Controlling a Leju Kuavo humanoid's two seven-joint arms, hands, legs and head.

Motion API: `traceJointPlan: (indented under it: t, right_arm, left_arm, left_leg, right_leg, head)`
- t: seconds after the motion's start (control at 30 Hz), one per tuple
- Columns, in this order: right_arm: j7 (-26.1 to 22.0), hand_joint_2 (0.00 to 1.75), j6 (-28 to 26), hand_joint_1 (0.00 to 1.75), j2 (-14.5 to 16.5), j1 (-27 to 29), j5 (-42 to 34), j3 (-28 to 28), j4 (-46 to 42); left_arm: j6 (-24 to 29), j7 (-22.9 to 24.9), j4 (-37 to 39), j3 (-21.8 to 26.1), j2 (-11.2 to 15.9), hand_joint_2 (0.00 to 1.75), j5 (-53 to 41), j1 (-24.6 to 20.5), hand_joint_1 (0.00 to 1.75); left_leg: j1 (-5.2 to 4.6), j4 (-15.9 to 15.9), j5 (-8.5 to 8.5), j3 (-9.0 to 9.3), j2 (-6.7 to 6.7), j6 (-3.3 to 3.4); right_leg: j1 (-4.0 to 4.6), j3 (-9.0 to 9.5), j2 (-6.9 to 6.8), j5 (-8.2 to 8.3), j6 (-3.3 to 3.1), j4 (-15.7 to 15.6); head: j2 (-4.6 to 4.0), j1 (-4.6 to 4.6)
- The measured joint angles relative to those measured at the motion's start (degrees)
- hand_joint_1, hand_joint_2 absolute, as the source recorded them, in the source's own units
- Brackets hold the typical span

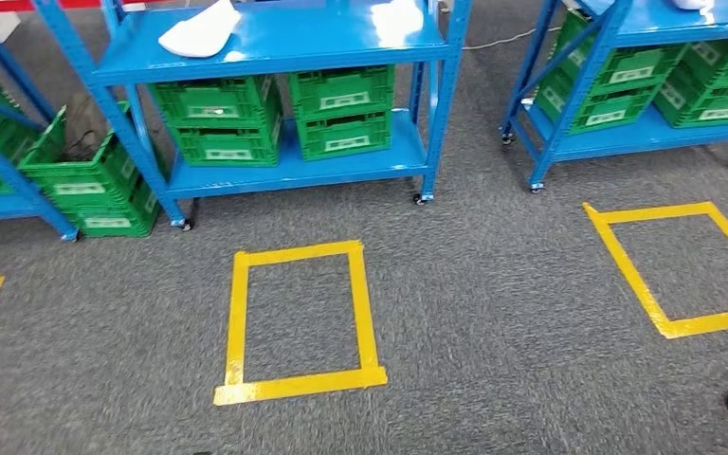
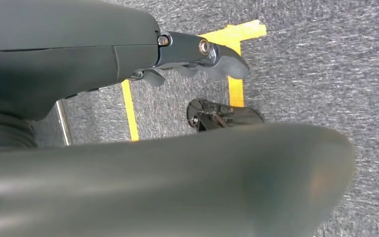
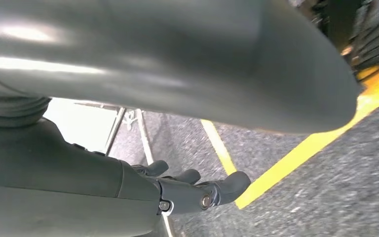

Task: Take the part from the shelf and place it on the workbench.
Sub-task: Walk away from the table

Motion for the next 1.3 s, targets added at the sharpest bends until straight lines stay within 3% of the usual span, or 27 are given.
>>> traceJointPlan:
  t: [0.07, 0.1, 0.13, 0.2, 0.23, 0.27, 0.3, 0.4, 0.47, 0.53, 0.57, 0.6, 0.63, 0.7, 0.73, 0.83, 0.93, 0.97, 1.03, 1.1, 1.13, 1.2, 1.23, 1.3]
  right_arm:
    - [0.0, 0.0, 0.0, 0.0, 0.0, -0.1, 0.0, 0.1, 0.0]
    - [0.0, 0.0, 0.0, 0.0, 0.0, 0.0, 0.0, 0.2, 0.0]
    - [0.0, 0.0, 0.0, 0.0, 0.0, 0.0, 0.0, 0.2, 0.0]
    - [0.0, 0.0, 0.0, 0.0, 0.1, 0.2, 0.0, 0.3, 0.0]
    - [0.0, 0.0, 0.0, 0.0, 0.1, 0.2, 0.0, 0.4, 0.1]
    - [0.0, 0.0, 0.0, 0.0, 0.1, 0.1, 0.0, 0.5, 0.1]
    - [0.0, 0.0, 0.0, 0.0, 0.1, 0.0, 0.0, 0.6, 0.1]
    - [0.0, 0.0, 0.0, 0.0, 0.1, -0.1, 0.0, 0.7, 0.1]
    - [0.0, 0.0, 0.0, 0.0, 0.1, -0.3, 0.0, 0.7, 0.1]
    - [0.0, 0.0, 0.0, 0.0, 0.0, -0.4, 0.0, 0.7, 0.1]
    - [0.0, 0.0, 0.0, 0.0, 0.0, -0.4, 0.0, 0.7, 0.1]
    - [0.0, 0.0, 0.0, 0.0, 0.0, -0.3, 0.0, 0.7, 0.1]
    - [0.0, 0.0, 0.0, 0.0, 0.0, -0.2, 0.0, 0.7, 0.1]
    - [0.0, 0.0, 0.0, 0.0, 0.0, 0.0, -0.1, 0.7, 0.1]
    - [0.0, 0.0, 0.0, 0.0, 0.0, 0.0, -0.1, 0.7, 0.1]
    - [0.0, 0.0, 0.0, 0.0, 0.0, 0.0, -0.2, 0.8, 0.2]
    - [0.0, 0.0, -0.1, 0.0, 0.0, 0.1, -0.2, 0.8, 0.2]
    - [0.0, 0.0, -0.2, 0.0, 0.0, 0.0, -0.2, 0.8, 0.2]
    - [0.0, 0.0, -0.2, 0.0, 0.0, -0.1, -0.2, 0.8, 0.2]
    - [0.0, 0.0, -0.2, 0.0, 0.0, -0.1, -0.2, 0.8, 0.2]
    - [0.0, 0.0, -0.2, 0.0, 0.0, -0.1, -0.2, 0.9, 0.2]
    - [0.1, 0.0, -0.2, 0.0, 0.0, 0.0, -0.2, 1.0, 0.2]
    - [0.1, 0.0, -0.2, 0.0, 0.0, 0.0, -0.2, 1.0, 0.2]
    - [0.2, 0.0, -0.2, 0.0, 0.0, 0.0, -0.2, 1.1, 0.2]
  left_arm:
    - [0.0, 0.0, 0.0, 0.0, 0.0, 0.0, 0.0, 0.1, 0.0]
    - [0.0, 0.0, 0.0, 0.0, 0.0, 0.0, 0.0, 0.2, 0.0]
    - [0.0, 0.0, 0.0, 0.0, 0.1, 0.0, 0.0, 0.3, 0.0]
    - [0.0, 0.0, 0.1, 0.0, 0.2, 0.0, 0.0, 0.6, 0.0]
    - [0.0, 0.0, 0.1, 0.0, 0.2, 0.0, 0.0, 0.6, 0.0]
    - [0.0, 0.1, 0.1, 0.0, 0.2, 0.0, 0.0, 0.5, 0.0]
    - [0.0, 0.1, 0.1, 0.0, 0.2, 0.0, 0.0, 0.5, 0.0]
    - [0.0, 0.1, 0.1, 0.0, 0.2, 0.0, 0.0, 0.5, 0.0]
    - [0.0, 0.0, 0.1, 0.0, 0.2, 0.0, 0.0, 0.2, 0.0]
    - [0.0, 0.0, 0.1, 0.0, 0.2, 0.0, 0.1, 0.1, 0.0]
    - [0.0, 0.0, 0.1, 0.0, 0.2, 0.0, 0.1, 0.1, 0.0]
    - [0.1, 0.1, 0.1, 0.0, 0.2, 0.0, 0.1, 0.2, 0.0]
    - [0.2, 0.1, 0.1, 0.0, 0.1, 0.0, 0.1, 0.3, 0.0]
    - [0.4, 0.1, 0.1, 0.0, 0.1, 0.0, 0.2, 0.5, 0.0]
    - [0.4, 0.1, 0.1, 0.0, 0.1, 0.0, 0.2, 0.4, 0.0]
    - [0.5, 0.2, 0.1, 0.0, 0.1, 0.0, 0.3, 0.3, 0.0]
    - [0.6, 0.2, 0.1, 0.0, 0.0, 0.0, 0.4, 0.2, 0.0]
    - [0.6, 0.2, 0.1, 0.0, 0.0, 0.0, 0.4, 0.2, 0.0]
    - [0.5, 0.2, 0.1, -0.1, 0.0, 0.0, 0.4, 0.0, 0.0]
    - [0.6, 0.2, 0.1, -0.1, 0.0, 0.0, 0.4, 0.2, 0.0]
    - [0.6, 0.2, 0.2, -0.1, 0.0, 0.0, 0.4, 0.3, 0.0]
    - [0.6, 0.2, 0.2, -0.1, 0.0, 0.0, 0.5, 0.5, 0.0]
    - [0.6, 0.2, 0.2, -0.1, 0.0, 0.0, 0.5, 0.5, 0.0]
    - [0.5, 0.2, 0.2, -0.1, 0.1, 0.0, 0.6, 0.4, 0.0]
  left_leg:
    - [0.23, 3.7, -2.42, -4.14, 0.0, -0.31]
    - [0.32, 3.3, -2.23, -5.14, 0.0, -0.46]
    - [0.39, 1.2, -0.68, -5.39, 0.01, -0.57]
    - [0.4, -4.5, 4.84, -4.95, 0.06, -0.64]
    - [0.28, -6.3, 6.17, -5.0, 0.15, -0.62]
    - [0.15, -7.2, 7.21, -4.88, 0.22, -0.37]
    - [0.03, -7.3, 7.21, -4.96, 0.27, 0.01]
    - [0.22, -8.5, 7.87, -2.59, 0.21, 1.7]
    - [0.32, -9.1, 7.66, -1.19, 0.13, 2.28]
    - [0.24, -9.3, 7.29, -0.7, -0.07, 2.46]
    - [0.21, -9.3, 7.03, -0.5, -0.12, 2.45]
    - [0.19, -9.3, 6.69, -0.18, -0.18, 2.41]
    - [0.19, -9.3, 6.33, 0.28, -0.24, 2.3]
    - [0.21, -9.4, 5.55, 1.07, -0.29, 1.94]
    - [0.19, -9.4, 5.21, 1.39, -0.27, 1.66]
    - [0.05, -8.9, 4.71, 1.91, -0.04, 0.52]
    - [0.11, -6.4, 3.52, 1.31, 0.06, -0.28]
    - [0.16, -4.1, 2.38, 0.06, 0.05, -0.42]
    - [0.21, 2.7, -0.24, -4.18, 0.05, -0.62]
    - [0.19, 6.3, -0.25, -7.68, 0.05, -0.69]
    - [0.16, 5.3, 1.45, -8.11, 0.04, -0.58]
    - [0.01, -0.9, 6.8, -6.71, 0.03, 0.02]
    - [-0.22, -3.4, 7.6, -6.1, 0.03, 0.29]
    - [-0.71, -5.9, 6.15, -5.46, -0.02, 0.84]
  right_leg:
    - [-0.09, 0.72, 0.3, -0.82, 0.1, 0.0]
    - [-0.19, 1.37, 0.43, -1.39, 0.27, 0.0]
    - [-0.32, 2.18, 0.53, -2.02, 0.51, 0.0]
    - [-0.57, 3.94, 0.58, -3.31, 1.14, 0.0]
    - [-0.61, 4.35, 0.59, -3.85, 1.55, 0.0]
    - [-0.59, 4.55, 0.58, -4.37, 2.01, -0.1]
    - [-0.52, 5.0, 0.58, -4.59, 2.49, 0.2]
    - [-0.44, 5.65, 0.42, -4.78, 3.51, 2.3]
    - [-0.51, 3.25, 0.26, -6.99, 3.79, 6.6]
    - [-0.5, -1.06, 0.22, -9.94, 4.02, 12.7]
    - [-0.49, -2.99, 0.22, -10.42, 4.08, 14.7]
    - [-0.48, -4.14, 0.22, -9.65, 4.08, 15.0]
    - [-0.47, -4.41, 0.22, -7.61, 3.96, 13.3]
    - [-0.42, -3.28, 0.13, -2.41, 3.57, 6.9]
    - [-0.31, -2.93, -0.04, -1.72, 3.35, 4.2]
    - [0.09, -2.67, -0.45, -2.19, 2.24, 2.1]
    - [-0.16, -0.62, -0.44, -1.43, 0.93, 1.4]
    - [-0.22, 0.05, -0.44, -1.47, 0.66, 1.1]
    - [-0.08, 0.43, -0.32, -1.69, 0.29, 1.0]
    - [0.08, 0.85, -0.06, -2.18, 0.17, 1.0]
    - [0.14, 1.28, 0.08, -2.51, 0.19, 1.0]
    - [0.18, 2.27, 0.23, -3.31, 0.37, 1.0]
    - [0.18, 2.77, 0.26, -3.66, 0.56, 0.9]
    - [0.25, 2.77, 0.23, -4.3, 1.23, 0.9]
  head:
    - [0.0, -0.42]
    - [0.0, -0.64]
    - [0.0, -0.87]
    - [0.0, -1.24]
    - [0.0, -1.52]
    - [0.0, -1.76]
    - [0.0, -1.86]
    - [0.0, -1.52]
    - [0.0, -0.86]
    - [0.0, -0.11]
    - [0.0, 0.15]
    - [0.0, 0.39]
    - [0.0, 0.67]
    - [0.0, 1.17]
    - [0.0, 1.35]
    - [0.0, 1.42]
    - [0.0, 0.83]
    - [0.0, 0.51]
    - [0.0, -0.19]
    - [0.0, -0.63]
    - [0.0, -0.87]
    - [0.0, -1.38]
    - [0.0, -1.54]
    - [0.0, -2.13]
